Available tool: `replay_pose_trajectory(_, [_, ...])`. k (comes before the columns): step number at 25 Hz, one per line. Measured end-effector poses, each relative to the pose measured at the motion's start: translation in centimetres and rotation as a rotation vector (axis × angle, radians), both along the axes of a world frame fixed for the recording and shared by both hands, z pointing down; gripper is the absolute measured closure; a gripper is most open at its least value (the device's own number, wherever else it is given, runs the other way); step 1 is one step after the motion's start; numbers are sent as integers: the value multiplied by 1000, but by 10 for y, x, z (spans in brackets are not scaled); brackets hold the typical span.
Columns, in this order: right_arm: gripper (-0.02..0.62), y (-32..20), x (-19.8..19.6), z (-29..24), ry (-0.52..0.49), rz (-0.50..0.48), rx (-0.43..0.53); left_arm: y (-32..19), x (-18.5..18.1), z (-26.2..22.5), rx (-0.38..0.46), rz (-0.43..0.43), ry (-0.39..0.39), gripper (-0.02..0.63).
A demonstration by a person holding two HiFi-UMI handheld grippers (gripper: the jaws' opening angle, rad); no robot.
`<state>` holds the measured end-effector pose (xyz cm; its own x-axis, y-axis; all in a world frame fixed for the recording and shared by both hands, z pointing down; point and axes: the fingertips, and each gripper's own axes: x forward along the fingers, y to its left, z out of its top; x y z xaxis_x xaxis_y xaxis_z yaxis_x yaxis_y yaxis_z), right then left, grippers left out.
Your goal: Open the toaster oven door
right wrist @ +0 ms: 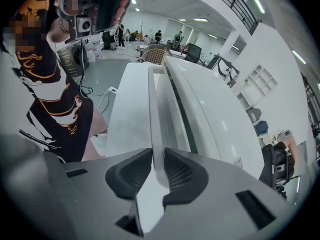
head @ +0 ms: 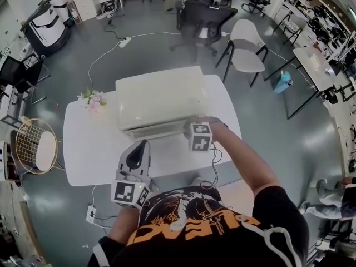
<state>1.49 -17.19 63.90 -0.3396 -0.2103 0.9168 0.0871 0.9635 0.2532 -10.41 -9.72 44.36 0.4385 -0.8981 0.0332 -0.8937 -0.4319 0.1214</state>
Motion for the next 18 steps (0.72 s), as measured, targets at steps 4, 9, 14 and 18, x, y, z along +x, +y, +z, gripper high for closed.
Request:
replay_pose_trajectory(4, [506, 16, 4, 4, 2, -6, -18, -4, 0, 7, 1, 10, -25, 584])
replay_pose_trajectory(9, [506, 38, 10, 13, 1, -5, -52, -13, -6, 23, -28, 23, -82, 584])
replay_pose_trajectory(14, [502, 63, 12, 31, 6, -3, -100, -14, 1, 51, -79, 152, -230, 583])
replay_pose_trajectory(18, [500, 68, 14, 32, 0, 11, -106, 2, 17, 122, -194, 421, -799, 572])
